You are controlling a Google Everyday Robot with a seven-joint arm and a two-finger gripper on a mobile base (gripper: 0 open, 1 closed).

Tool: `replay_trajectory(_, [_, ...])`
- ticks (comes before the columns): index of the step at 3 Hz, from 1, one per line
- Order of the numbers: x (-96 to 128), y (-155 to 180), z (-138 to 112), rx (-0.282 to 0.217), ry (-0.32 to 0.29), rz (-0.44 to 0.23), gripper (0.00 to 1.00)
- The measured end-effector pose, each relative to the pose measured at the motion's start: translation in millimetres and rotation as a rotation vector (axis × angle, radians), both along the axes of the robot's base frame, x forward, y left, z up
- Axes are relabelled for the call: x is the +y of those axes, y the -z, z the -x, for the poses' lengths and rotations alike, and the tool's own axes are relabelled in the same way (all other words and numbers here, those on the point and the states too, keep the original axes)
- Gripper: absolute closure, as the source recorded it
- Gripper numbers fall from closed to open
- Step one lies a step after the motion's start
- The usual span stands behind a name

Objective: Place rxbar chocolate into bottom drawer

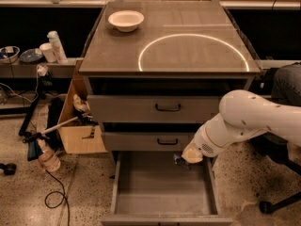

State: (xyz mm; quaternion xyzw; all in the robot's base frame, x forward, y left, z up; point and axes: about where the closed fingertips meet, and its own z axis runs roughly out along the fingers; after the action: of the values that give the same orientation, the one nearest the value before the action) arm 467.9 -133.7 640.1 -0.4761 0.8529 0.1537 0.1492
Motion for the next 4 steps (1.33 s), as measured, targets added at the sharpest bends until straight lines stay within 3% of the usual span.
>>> replay_trajectory(2, [-4.9, 65.7, -8.8, 0.037, 0.064, 0.02, 1.0])
replay_trajectory(4, [1.5, 119.7, -19.2, 0.083, 0.068, 0.033, 1.0])
